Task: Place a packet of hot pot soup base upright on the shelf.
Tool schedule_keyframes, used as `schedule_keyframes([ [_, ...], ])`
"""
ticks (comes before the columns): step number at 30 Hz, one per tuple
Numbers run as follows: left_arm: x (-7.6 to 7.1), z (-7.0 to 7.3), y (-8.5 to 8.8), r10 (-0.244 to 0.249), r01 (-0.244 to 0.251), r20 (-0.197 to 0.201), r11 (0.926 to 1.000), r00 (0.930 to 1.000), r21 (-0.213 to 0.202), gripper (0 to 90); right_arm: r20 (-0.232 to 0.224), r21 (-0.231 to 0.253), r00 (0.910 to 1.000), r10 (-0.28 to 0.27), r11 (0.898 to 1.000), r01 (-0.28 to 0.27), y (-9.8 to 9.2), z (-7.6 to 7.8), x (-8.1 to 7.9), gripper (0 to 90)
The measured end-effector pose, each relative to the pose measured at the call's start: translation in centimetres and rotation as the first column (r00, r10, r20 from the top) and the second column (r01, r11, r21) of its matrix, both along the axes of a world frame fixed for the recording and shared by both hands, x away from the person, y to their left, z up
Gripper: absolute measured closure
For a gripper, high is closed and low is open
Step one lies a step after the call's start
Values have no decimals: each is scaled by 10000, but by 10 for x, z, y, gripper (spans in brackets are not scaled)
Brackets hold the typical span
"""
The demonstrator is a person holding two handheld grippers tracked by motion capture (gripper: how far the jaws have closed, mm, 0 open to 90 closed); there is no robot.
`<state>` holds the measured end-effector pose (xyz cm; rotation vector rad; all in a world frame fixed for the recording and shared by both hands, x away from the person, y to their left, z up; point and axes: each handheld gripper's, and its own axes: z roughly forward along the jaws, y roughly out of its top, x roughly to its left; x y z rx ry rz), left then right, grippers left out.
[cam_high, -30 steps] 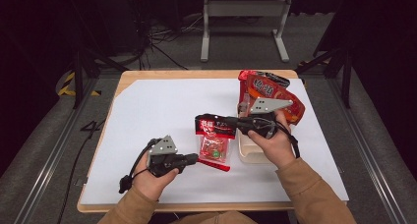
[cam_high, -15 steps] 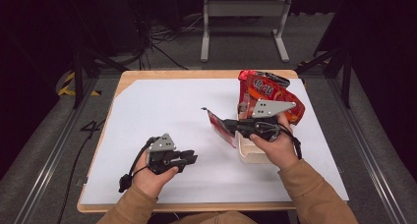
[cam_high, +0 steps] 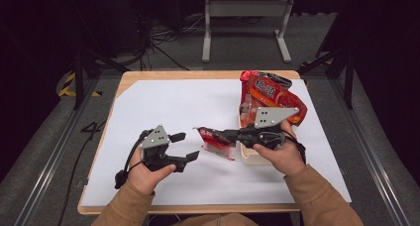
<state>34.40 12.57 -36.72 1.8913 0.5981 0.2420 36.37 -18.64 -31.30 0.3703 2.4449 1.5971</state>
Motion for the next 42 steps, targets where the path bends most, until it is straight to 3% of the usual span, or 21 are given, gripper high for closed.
schedule_keyframes([
  [8,8,6,-7,-409,438,573,9978,9975,-502,171,7,200,9975,703,9973,-703,-1,2,-5,900],
  [14,10,9,-15,-1097,1188,1022,9890,9887,-877,197,62,97,9908,1354,9907,-1354,3,1,-10,900],
  [20,13,7,-18,-1725,1824,925,9769,9807,-1116,437,130,217,9920,1256,9918,-1258,1,1,-9,900],
  [25,12,8,-20,-1980,2068,977,9742,9753,-900,656,136,273,9954,944,9951,-948,-2,0,-7,900],
  [30,10,9,-20,-2207,2279,752,9679,9724,-1064,735,67,238,9973,737,9970,-738,-3,-1,-6,900],
  [33,9,11,-20,-2326,2385,660,9657,9703,-1025,840,42,147,9980,629,9979,-629,-3,-2,-6,900],
  [39,8,14,-19,-2503,2539,461,9615,9671,-1053,887,13,216,9989,458,9987,-458,-4,-1,-6,892],
  [42,9,13,-19,-2598,2627,411,9593,9648,-1038,896,22,168,9997,258,9995,-258,-4,-2,-7,847],
])
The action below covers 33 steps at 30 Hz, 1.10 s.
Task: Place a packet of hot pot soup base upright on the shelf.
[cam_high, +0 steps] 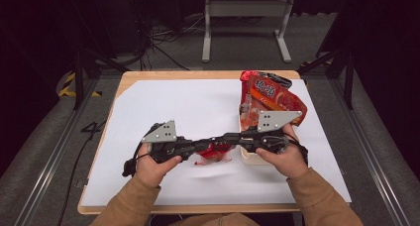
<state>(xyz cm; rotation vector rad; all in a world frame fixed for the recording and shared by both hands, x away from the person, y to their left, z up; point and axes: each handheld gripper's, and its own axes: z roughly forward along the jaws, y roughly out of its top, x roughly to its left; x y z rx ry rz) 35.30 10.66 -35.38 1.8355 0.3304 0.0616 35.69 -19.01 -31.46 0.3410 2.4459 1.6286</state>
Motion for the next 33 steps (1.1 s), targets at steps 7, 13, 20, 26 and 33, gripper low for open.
schedule_keyframes([
  [7,2,0,2,137,-136,-36,9998,9999,172,898,-2,400,9979,-650,9971,649,-11,3,-4,728],
  [13,4,0,4,26,-24,-193,10000,9998,82,897,-36,498,9882,-1534,9869,1533,-33,6,-8,639],
  [20,7,5,3,-114,114,4,9999,9999,31,897,-231,731,9731,-2293,9704,2304,-65,8,-16,603],
  [26,11,7,2,-318,317,-65,9995,9995,-92,897,-111,730,9551,-2960,9524,2960,-86,10,-22,565],
  [33,15,14,-7,-613,614,40,9981,9981,-66,897,-156,745,9326,-3605,9297,3606,-106,8,-31,530],
])
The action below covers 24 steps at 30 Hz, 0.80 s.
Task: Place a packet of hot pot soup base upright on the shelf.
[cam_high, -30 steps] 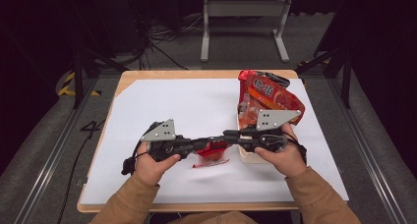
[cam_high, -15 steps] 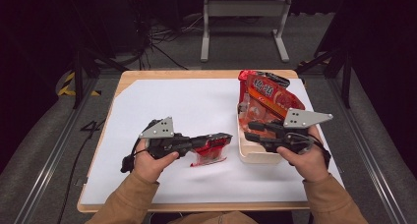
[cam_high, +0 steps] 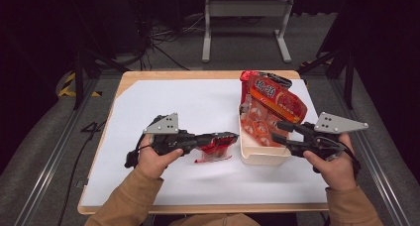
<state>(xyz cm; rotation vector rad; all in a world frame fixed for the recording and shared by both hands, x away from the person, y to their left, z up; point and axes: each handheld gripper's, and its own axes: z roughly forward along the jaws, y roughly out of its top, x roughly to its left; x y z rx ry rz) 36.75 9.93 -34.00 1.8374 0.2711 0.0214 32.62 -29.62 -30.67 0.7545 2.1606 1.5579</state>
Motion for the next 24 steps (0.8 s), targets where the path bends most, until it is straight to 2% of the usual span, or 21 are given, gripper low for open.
schedule_keyframes([
  [5,3,2,-7,-5,5,-65,10000,10000,-10,897,40,117,9983,-586,9982,585,-16,0,-6,513],
  [12,3,8,-15,-264,264,75,9996,9996,-70,897,52,-93,9914,-1311,9913,1311,-34,-3,-11,504],
  [19,5,13,-21,-383,388,179,9988,9991,-284,896,40,-420,9794,-2019,9785,2019,-52,-11,-11,498],
  [24,7,18,-24,-439,455,409,9982,9982,-391,896,65,-407,9736,-2282,9727,2283,-61,-13,-9,470],
])
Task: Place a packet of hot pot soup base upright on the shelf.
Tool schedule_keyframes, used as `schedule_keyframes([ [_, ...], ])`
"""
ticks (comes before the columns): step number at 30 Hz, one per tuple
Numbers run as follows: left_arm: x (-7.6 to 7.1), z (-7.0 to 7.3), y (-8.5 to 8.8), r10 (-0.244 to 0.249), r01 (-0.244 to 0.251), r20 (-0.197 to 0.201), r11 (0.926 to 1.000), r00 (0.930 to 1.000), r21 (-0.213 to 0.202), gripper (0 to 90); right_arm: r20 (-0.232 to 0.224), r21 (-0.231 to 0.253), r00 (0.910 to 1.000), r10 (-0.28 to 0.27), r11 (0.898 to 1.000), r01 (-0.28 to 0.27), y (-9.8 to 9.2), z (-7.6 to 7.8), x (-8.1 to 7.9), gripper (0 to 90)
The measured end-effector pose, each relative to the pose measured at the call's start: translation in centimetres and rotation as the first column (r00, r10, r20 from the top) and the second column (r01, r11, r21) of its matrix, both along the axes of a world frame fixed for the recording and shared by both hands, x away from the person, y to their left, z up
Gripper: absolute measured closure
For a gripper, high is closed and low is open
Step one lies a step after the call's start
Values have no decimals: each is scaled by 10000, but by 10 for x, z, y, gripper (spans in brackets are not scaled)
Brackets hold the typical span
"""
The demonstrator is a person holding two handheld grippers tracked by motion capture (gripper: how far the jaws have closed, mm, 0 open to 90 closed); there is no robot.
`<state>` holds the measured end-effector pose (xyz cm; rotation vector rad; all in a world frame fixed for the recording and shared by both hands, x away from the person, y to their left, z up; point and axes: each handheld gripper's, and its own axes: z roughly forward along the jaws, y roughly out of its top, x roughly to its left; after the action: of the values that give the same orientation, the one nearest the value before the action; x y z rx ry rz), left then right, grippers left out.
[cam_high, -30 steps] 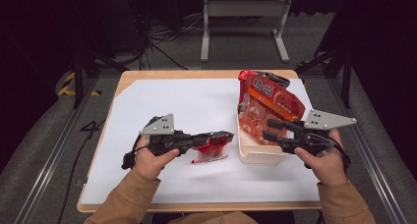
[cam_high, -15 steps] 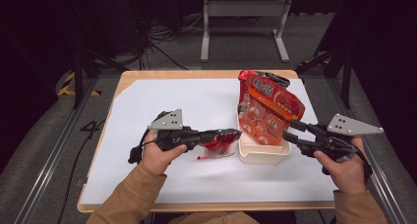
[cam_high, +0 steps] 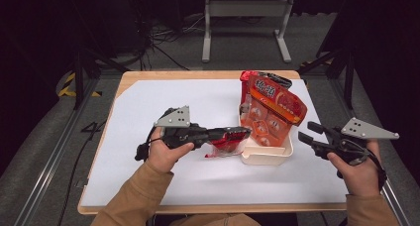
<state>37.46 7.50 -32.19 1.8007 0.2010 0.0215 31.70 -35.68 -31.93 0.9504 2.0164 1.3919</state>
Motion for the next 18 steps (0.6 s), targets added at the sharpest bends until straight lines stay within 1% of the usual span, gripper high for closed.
schedule_keyframes([
  [2,2,2,0,4,-4,68,10000,10000,-61,896,9,46,9999,-112,9999,112,-4,-1,2,440],
  [5,3,4,-2,3,-3,81,10000,10000,-44,896,-30,-164,9993,-383,9991,382,-7,-5,5,428],
  [8,5,6,-4,42,-41,110,10000,9999,-36,896,-94,-291,9986,-512,9983,509,-9,-8,8,419],
  [11,10,9,-8,50,-50,128,10000,9999,-35,896,-107,-410,9983,-577,9975,572,-9,-10,10,410],
  [14,13,11,-11,-13,14,114,10000,9999,-26,896,-117,-417,9982,-584,9975,579,-10,-11,12,406],
  [18,16,12,-18,-91,93,238,9999,9997,-94,896,-125,-466,9981,-609,9971,602,-11,-12,13,379],
])
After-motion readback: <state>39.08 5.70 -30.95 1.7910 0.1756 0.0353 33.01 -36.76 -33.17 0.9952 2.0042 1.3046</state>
